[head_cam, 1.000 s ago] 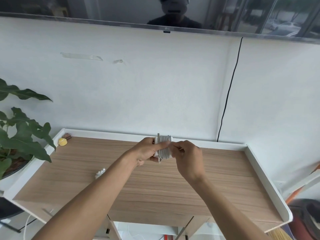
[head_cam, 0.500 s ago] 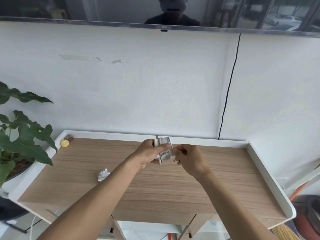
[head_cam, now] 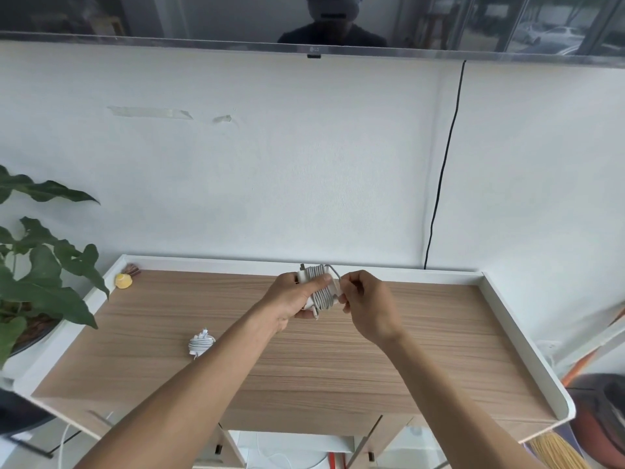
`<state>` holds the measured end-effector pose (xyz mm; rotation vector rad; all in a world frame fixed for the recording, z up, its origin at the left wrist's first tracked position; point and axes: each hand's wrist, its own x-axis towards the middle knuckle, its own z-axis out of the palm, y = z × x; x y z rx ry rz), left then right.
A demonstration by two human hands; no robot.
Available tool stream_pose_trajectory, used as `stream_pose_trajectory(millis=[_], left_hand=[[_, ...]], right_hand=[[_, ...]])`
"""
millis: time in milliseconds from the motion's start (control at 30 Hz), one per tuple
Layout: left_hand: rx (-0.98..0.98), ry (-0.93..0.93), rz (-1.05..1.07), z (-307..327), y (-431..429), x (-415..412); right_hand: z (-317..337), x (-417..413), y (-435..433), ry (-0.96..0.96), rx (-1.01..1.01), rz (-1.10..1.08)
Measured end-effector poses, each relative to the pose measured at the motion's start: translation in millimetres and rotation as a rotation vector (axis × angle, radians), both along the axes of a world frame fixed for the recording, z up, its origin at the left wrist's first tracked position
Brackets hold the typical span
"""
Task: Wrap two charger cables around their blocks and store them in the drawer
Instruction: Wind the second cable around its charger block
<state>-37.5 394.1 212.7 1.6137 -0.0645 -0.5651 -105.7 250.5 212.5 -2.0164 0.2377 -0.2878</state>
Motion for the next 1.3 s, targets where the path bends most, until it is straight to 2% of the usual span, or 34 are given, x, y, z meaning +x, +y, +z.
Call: stream_pose_trajectory(millis=[167, 267, 367, 500, 800, 900, 1067, 1300], left_hand=[[-0.007, 0.026, 0.011, -4.4, -3.8, -4.6], [0.019, -0.005, 0.025, -6.7, -2.5, -4.2], [-0.049, 0.034, -0.013, -7.6, -1.0, -3.3], [-0.120, 0.101, -0.075, -4.8, -0.5, -3.4], [-0.105, 0.249, -0.096, 0.7, -3.4, -0.8], [-0.102, 0.219, -0.108, -1.9, -3.3, 0.9], [-0.129, 0.149, -0.099, -5.2, -5.9, -1.3], [-0.133, 0.082, -0.092, -5.4, -12.0, -1.0]], right_hand=[[-3.7, -1.9, -1.5, -0.058, -0.163, 0.078], [-3.1, -0.4, -6.2, -0.154, -0.365, 0.131], [-3.8, 0.4, -8.9, -0.229, -0.485, 0.187], [-7.0, 0.2, -6.0, -0.278, -0.558, 0.208], [-6.1, -2.5, -9.4, -0.318, -0.695, 0.263], [-4.9, -3.3, -14.0, -0.315, -0.744, 0.270], [-6.6, -0.7, -23.5, -0.314, -0.657, 0.218], [-6.0, 1.6, -19.4, -0.262, -0.752, 0.148]])
